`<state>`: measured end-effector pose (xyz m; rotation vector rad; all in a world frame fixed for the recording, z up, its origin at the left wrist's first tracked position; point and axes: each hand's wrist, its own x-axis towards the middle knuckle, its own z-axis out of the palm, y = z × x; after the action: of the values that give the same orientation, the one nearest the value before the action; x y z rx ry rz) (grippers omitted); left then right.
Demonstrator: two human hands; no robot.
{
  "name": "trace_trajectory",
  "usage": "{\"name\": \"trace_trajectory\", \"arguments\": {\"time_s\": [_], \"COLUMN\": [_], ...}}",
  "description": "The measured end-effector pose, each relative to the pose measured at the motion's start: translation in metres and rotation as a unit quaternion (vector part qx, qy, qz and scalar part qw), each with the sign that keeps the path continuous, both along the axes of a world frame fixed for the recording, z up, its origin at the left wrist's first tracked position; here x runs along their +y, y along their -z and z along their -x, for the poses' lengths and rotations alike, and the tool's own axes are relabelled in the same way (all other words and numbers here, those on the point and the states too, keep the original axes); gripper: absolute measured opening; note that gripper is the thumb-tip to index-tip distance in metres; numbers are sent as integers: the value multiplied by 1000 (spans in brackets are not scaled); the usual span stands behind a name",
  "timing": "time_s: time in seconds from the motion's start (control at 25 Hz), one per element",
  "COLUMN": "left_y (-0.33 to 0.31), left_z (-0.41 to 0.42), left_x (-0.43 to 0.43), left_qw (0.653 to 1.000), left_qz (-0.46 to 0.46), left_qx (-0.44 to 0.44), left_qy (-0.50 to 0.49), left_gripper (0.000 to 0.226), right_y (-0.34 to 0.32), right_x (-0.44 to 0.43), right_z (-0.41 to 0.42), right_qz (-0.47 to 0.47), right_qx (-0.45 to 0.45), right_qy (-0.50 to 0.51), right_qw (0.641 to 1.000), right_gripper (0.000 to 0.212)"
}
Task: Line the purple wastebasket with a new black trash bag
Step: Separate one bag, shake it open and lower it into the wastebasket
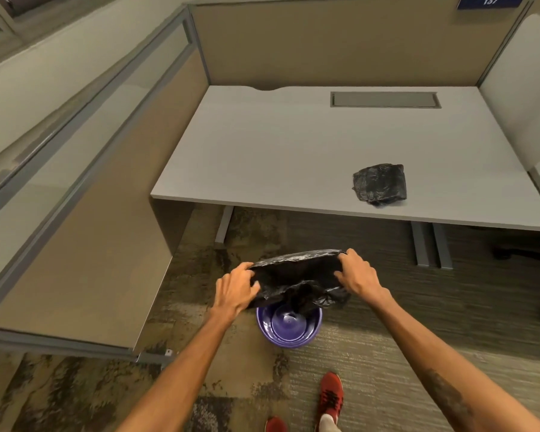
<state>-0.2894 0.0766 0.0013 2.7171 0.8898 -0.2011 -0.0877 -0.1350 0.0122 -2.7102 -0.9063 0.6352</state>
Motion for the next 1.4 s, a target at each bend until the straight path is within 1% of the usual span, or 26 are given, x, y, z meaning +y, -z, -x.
{"name": "trace_trajectory", "arguments": {"time_s": [0.08, 0.16, 0.28, 0.32, 0.36, 0.4, 0.48, 0.52, 0.6, 0.64, 0.68, 0.72, 0.76, 0.8, 0.84, 0.88, 0.92, 1.0, 1.04, 1.08, 1.16, 1.2, 1.24, 1.28, 1.32, 1.4], "left_y": [16, 39, 68, 80, 90, 101, 128, 143, 163, 175, 186, 203, 218, 230, 244, 253, 259, 269, 274, 277, 277, 275, 277, 281, 285, 295], "left_z": [-2, -6, -14, -13, -11, -7, 6, 12, 23, 30, 34, 39, 44, 47, 50, 53, 52, 43, 35, 28, 15, 11, 8, 9, 11, 14], "left_x": [-8, -13, -11, -9, -7, -5, 1, 6, 15, 19, 23, 25, 26, 26, 25, 24, 25, 23, 20, 13, 0, -7, -11, -14, -16, -15], "left_qw": [995, 982, 932, 915, 912, 923, 964, 978, 993, 996, 997, 988, 975, 970, 972, 986, 995, 985, 981, 979, 974, 975, 980, 987, 994, 991], "left_qz": [7, 26, 131, 160, 171, 166, 120, 98, 68, 70, 53, 39, 29, 27, 27, 51, 85, 122, 115, 99, 63, 52, 33, 33, 46, 122], "left_qx": [-18, -71, -175, -195, -197, -173, -93, -63, -46, -40, -20, 12, 42, 61, 75, 73, 44, -2, -19, -43, -112, -118, -108, -74, -32, 47], "left_qy": [-93, -175, -288, -315, -318, -300, -219, -173, -89, -40, 54, 148, 215, 234, 219, 140, 30, -119, -156, -172, -187, -181, -164, -136, -89, 2], "left_gripper": [52, 59, 53, 51, 48, 44, 29, 27, 31, 29, 29, 37, 47, 55, 58, 58, 56, 47, 46, 47, 44, 41, 41, 47, 57, 70], "right_y": [16, 45, 91, 105, 116, 127, 153, 167, 193, 206, 218, 230, 241, 252, 263, 272, 280, 291, 293, 293, 290, 288, 288, 289, 292, 300], "right_x": [-1, -2, -8, -11, -13, -16, -18, -17, -13, -10, -7, -3, 1, 2, 2, 1, -1, -6, -6, -4, 2, 3, 5, 4, 3, 1], "right_z": [5, 10, 16, 15, 14, 9, -4, -11, -25, -31, -35, -38, -38, -37, -35, -32, -29, -26, -25, -24, -15, -8, 0, 7, 11, 9], "right_qz": [45, 83, 90, 82, 74, 65, 36, 22, -1, -20, -48, -80, -108, -122, -110, -71, -10, 68, 52, 4, -130, -168, -172, -137, -72, 102], "right_qx": [14, 44, 130, 167, 194, 204, 194, 183, 161, 155, 167, 191, 213, 225, 223, 207, 178, 141, 132, 111, 30, -10, -38, -37, -10, 76], "right_qy": [-33, -118, -248, -261, -252, -236, -190, -149, -26, 50, 128, 188, 218, 217, 199, 171, 135, 101, 118, 141, 155, 141, 120, 96, 65, 3], "right_qw": [998, 988, 956, 947, 945, 948, 962, 972, 987, 986, 976, 960, 946, 942, 948, 961, 975, 982, 983, 984, 979, 976, 977, 985, 995, 992], "right_gripper": [33, 47, 61, 65, 66, 66, 63, 59, 42, 33, 26, 23, 26, 31, 36, 38, 36, 32, 31, 31, 36, 40, 46, 50, 53, 48]}}
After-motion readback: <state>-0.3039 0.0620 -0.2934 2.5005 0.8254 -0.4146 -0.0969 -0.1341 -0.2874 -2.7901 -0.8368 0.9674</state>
